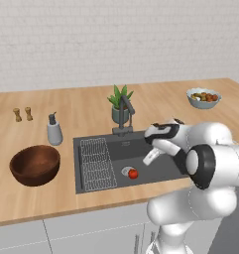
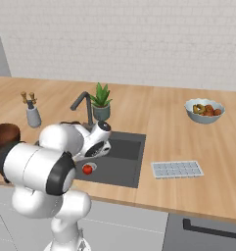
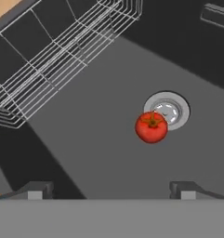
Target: Pick the tomato from the sink and place it in the bowl. Then pick the bowl and place it in the microwave. Then close the microwave door and press the start button.
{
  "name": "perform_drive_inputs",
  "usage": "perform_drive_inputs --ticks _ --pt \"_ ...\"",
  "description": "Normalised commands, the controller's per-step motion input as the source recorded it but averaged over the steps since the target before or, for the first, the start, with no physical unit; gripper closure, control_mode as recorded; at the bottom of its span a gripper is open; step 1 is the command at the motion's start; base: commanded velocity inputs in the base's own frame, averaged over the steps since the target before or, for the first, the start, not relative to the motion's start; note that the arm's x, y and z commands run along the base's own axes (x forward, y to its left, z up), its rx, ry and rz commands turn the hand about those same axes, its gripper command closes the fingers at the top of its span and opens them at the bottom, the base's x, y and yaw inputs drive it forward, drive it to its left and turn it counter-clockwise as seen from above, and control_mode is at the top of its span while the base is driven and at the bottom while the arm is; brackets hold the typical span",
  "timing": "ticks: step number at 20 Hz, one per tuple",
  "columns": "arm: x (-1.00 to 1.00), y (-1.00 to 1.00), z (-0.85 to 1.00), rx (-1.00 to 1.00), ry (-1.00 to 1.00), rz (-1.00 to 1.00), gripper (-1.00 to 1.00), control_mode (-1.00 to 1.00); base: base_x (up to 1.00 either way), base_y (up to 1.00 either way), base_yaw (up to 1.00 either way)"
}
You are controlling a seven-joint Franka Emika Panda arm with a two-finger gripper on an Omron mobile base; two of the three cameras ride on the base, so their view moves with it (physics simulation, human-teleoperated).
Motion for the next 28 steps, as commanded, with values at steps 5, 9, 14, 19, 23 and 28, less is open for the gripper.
perform_drive_inputs --ticks 5,9,14,19,23,28 --pt "0.24 0.33 -0.26 0.01 0.31 -0.27 -1.0 -1.0 0.0 0.0 0.0" --pt "0.29 0.12 -0.5 0.01 0.25 -0.19 -1.0 -1.0 0.0 0.0 0.0" --pt "0.16 0.0 -0.7 0.03 0.01 -0.07 -1.0 -1.0 0.0 0.0 0.0" --pt "0.09 0.05 -0.51 0.0 0.0 -0.04 -1.0 -1.0 0.0 0.0 0.0" --pt "0.18 0.08 -0.27 0.0 0.0 -0.04 -1.0 -1.0 0.0 0.0 0.0" --pt "0.23 0.01 -0.27 0.0 0.0 -0.05 -1.0 -1.0 0.0 0.0 0.0"
